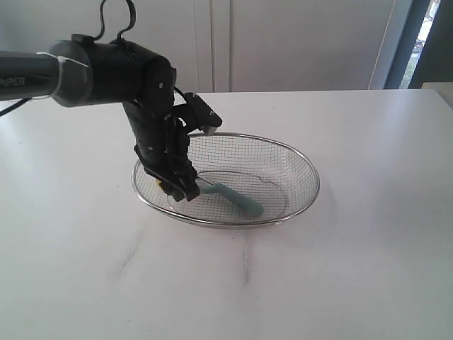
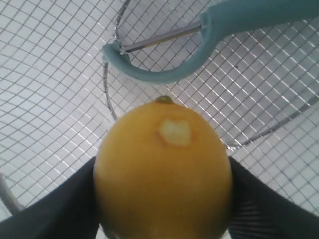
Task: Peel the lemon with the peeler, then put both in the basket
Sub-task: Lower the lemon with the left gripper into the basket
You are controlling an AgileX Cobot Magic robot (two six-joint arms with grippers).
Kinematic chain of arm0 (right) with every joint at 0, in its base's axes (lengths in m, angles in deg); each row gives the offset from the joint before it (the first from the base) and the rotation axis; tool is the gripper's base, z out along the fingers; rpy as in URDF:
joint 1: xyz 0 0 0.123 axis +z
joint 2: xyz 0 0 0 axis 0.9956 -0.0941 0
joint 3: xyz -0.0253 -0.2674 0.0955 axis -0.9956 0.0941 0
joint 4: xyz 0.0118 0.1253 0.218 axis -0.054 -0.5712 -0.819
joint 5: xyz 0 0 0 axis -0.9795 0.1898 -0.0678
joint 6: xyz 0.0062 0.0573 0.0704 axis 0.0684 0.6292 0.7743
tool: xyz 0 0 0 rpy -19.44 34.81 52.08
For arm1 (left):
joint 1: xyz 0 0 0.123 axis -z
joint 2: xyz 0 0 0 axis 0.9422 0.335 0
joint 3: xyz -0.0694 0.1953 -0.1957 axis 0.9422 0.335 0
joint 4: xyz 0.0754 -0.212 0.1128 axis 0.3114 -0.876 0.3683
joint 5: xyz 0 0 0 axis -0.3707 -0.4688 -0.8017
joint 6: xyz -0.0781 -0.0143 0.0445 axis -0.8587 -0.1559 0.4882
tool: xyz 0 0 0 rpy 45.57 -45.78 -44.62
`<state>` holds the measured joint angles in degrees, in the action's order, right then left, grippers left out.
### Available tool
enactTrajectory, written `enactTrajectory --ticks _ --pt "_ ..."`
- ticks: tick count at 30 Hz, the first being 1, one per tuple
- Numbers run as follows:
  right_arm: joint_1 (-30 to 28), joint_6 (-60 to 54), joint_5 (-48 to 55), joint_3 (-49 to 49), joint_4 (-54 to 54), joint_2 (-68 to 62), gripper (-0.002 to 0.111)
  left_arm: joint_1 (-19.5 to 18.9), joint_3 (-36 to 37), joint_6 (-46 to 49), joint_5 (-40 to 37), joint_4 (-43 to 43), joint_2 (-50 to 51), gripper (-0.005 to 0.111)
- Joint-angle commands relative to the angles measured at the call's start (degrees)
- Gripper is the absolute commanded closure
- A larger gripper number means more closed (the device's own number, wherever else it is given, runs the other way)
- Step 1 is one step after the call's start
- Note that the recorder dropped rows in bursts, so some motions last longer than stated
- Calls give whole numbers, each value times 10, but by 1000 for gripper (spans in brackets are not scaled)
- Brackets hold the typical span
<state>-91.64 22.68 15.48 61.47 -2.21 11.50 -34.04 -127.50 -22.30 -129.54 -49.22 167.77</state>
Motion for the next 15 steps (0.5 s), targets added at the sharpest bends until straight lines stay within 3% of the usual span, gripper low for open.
enactTrajectory --ticks 1,15 --pt "-5 -4 -1 3 1 3 108 3 -4 -7 28 6 15 107" --pt "-5 -4 -1 3 1 3 108 3 -4 -7 60 5 28 107"
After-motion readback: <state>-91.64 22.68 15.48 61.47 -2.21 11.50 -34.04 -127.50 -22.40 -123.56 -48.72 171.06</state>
